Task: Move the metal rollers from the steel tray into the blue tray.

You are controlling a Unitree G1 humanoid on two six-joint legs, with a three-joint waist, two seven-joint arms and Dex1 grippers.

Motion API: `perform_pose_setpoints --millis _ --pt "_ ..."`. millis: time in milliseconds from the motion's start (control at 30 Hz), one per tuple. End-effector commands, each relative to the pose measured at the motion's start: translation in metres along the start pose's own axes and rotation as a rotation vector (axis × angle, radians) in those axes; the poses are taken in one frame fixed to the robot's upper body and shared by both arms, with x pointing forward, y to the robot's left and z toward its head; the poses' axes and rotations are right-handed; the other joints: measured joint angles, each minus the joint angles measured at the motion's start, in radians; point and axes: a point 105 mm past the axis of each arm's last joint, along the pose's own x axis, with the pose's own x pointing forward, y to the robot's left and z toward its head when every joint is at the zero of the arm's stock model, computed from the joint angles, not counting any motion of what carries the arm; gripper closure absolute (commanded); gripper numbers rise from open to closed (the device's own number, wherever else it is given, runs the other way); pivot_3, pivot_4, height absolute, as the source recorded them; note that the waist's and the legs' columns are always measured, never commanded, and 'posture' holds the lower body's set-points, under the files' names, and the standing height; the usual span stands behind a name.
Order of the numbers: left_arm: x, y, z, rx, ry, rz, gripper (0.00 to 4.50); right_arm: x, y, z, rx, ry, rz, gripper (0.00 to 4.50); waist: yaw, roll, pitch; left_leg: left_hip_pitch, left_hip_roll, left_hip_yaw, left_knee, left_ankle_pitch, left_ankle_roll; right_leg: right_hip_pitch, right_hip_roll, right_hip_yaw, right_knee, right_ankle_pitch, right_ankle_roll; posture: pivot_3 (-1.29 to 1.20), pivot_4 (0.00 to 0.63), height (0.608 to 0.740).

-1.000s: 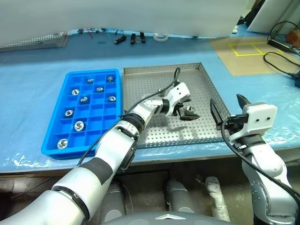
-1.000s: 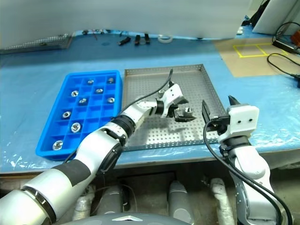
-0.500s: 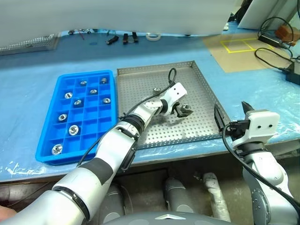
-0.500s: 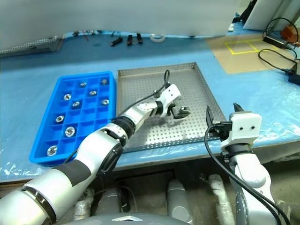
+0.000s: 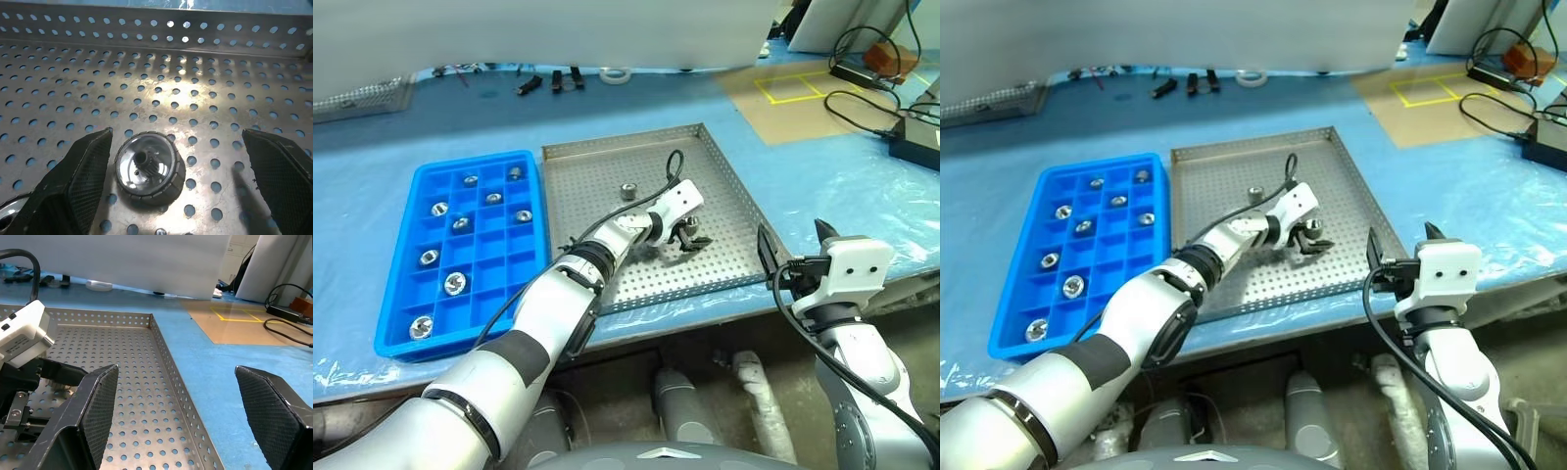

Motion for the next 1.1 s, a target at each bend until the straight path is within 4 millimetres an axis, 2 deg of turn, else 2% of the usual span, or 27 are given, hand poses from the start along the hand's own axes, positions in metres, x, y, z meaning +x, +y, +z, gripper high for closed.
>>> perform_pose_setpoints --millis 33,100,233,333,433,500,600,733,833,967,1100 --pt "0.021 -0.033 0.016 -0.007 -0.063 -0.083 0.03 0.005 0.002 0.013 -0.005 -0.060 0.018 0.48 -0.001 0.000 0.000 0.000 0.000 0.000 0.000 0.000 0.000 0.000 0.000 0.000 0.000 0.000 0.000 -0.61 0.150 0.740" --pt "0.019 -0.028 0.015 0.026 -0.061 -0.056 0.03 0.012 0.005 0.013 -0.004 -0.069 0.044 0.48 -0.001 0.000 0.000 0.000 0.000 0.000 0.000 0.000 0.000 0.000 0.000 0.000 0.000 0.000 0.000 -0.60 0.150 0.740" --pt "0.007 -0.012 0.050 -0.051 -0.222 -0.065 0.03 0.023 0.006 0.015 0.001 -0.084 0.073 0.48 0.004 0.000 0.000 0.000 0.000 0.000 0.001 0.000 0.000 0.001 -0.001 -0.001 0.000 0.000 0.000 -0.54 0.150 0.740" --pt "-0.015 0.005 0.069 -0.097 -0.348 -0.108 0.03 0.033 0.011 0.007 0.002 -0.053 0.121 0.48 0.009 0.000 0.000 0.000 -0.001 0.000 0.001 0.000 0.001 0.001 -0.002 -0.001 0.000 0.000 0.000 -0.51 0.150 0.740" --pt "-0.053 0.022 0.072 -0.096 -0.419 -0.199 0.03 0.046 0.018 -0.020 0.021 0.049 0.198 0.48 0.013 0.000 0.000 0.000 -0.001 0.001 0.002 0.000 0.004 0.002 -0.003 -0.002 0.000 0.000 -0.001 -0.45 0.150 0.740" --pt "-0.083 0.030 0.064 -0.091 -0.418 -0.252 0.03 0.057 0.015 -0.034 0.080 0.088 0.192 0.48 0.010 0.000 0.000 0.002 0.000 0.002 0.002 0.000 0.004 0.002 -0.003 -0.001 0.001 0.000 -0.001 -0.41 0.150 0.740" --pt "-0.122 0.035 0.046 -0.080 -0.359 -0.258 0.03 0.075 0.007 -0.044 0.173 0.114 0.168 0.48 0.021 0.003 0.000 0.004 0.002 0.003 0.001 0.000 0.005 0.002 -0.001 -0.002 0.003 0.001 -0.002 -0.33 0.150 0.740" --pt "-0.177 0.027 0.032 -0.089 -0.291 -0.252 0.03 0.094 0.015 -0.044 0.199 0.107 0.239 0.48 0.073 0.003 0.001 0.003 0.002 0.004 0.001 0.001 0.005 0.002 -0.001 -0.001 0.004 0.001 -0.003 -0.22 0.150 0.740" --pt "-0.203 0.011 0.030 -0.119 -0.270 -0.263 0.03 0.102 0.026 -0.042 0.211 0.100 0.303 0.48 0.140 0.003 0.001 0.003 0.004 0.004 0.001 0.001 0.005 0.001 -0.001 -0.003 0.004 0.001 -0.003 -0.17 0.150 0.740" --pt "-0.212 -0.004 0.026 -0.151 -0.255 -0.264 0.03 0.110 0.028 -0.056 0.212 0.158 0.328 0.48 0.214 0.004 0.001 0.006 0.003 0.006 -0.001 0.000 0.001 0.004 -0.004 -0.003 0.005 0.000 -0.005 -0.13 0.150 0.740" --pt "-0.212 -0.014 0.028 -0.167 -0.263 -0.278 0.03 0.111 0.019 -0.068 0.181 0.193 0.316 0.48 0.241 0.004 0.001 0.006 0.001 0.008 -0.001 0.002 -0.001 0.006 -0.007 -0.003 0.005 0.000 -0.005 -0.10 0.150 0.740"
